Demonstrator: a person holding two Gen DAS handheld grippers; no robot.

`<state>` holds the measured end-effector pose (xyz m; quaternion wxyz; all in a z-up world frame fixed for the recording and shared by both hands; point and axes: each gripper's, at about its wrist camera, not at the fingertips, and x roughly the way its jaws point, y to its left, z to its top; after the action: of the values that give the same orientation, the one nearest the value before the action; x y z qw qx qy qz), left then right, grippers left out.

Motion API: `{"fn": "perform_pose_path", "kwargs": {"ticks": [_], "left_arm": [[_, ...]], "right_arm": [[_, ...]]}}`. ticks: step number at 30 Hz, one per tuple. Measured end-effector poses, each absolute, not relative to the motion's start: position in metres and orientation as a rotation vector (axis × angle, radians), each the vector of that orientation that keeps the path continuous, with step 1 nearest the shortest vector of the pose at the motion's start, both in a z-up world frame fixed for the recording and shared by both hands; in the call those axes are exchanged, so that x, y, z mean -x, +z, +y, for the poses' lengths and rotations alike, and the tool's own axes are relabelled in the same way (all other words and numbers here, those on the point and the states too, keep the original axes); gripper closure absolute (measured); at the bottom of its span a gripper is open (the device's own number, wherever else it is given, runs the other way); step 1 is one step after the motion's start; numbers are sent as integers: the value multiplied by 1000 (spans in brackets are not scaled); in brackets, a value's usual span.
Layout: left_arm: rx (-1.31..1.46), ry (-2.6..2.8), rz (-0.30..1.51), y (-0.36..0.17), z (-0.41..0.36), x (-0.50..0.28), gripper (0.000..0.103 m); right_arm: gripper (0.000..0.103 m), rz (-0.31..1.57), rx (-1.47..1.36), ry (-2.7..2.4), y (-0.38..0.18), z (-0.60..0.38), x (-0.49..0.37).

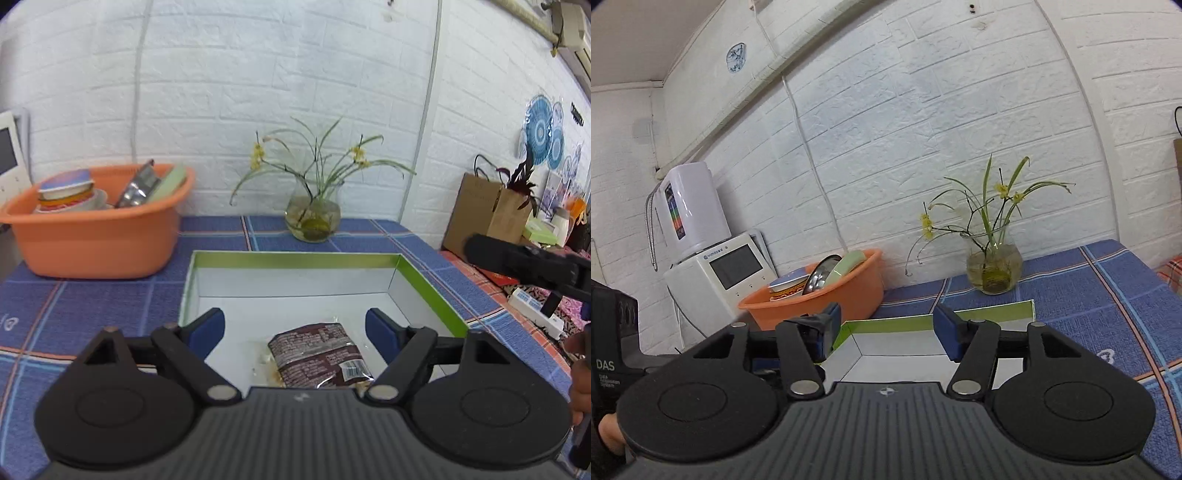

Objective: Organize snacks
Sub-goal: 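Carry the brown snack into the green box and open the left tool, then grasp the orange-wrapped pastry with the left tool while the right tool grasps the white packet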

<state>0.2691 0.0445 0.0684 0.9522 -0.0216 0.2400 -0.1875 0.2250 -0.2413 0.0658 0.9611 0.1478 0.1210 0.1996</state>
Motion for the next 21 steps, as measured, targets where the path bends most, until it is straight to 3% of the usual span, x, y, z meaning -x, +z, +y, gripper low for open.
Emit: {"fn": "perform_pose_path", "kwargs": {"ticks": [5,14,21], "left_arm": [[56,-396,446,71,67,-205,15],[27,-502,508,18,63,-85,13],[-138,-580,489,1,47,-53,13]], "right_arm": [[0,225,-247,402,71,-253,-166],[0,322,-254,329,35,-276,-84],[0,458,-203,205,13,-289,-73]]}}
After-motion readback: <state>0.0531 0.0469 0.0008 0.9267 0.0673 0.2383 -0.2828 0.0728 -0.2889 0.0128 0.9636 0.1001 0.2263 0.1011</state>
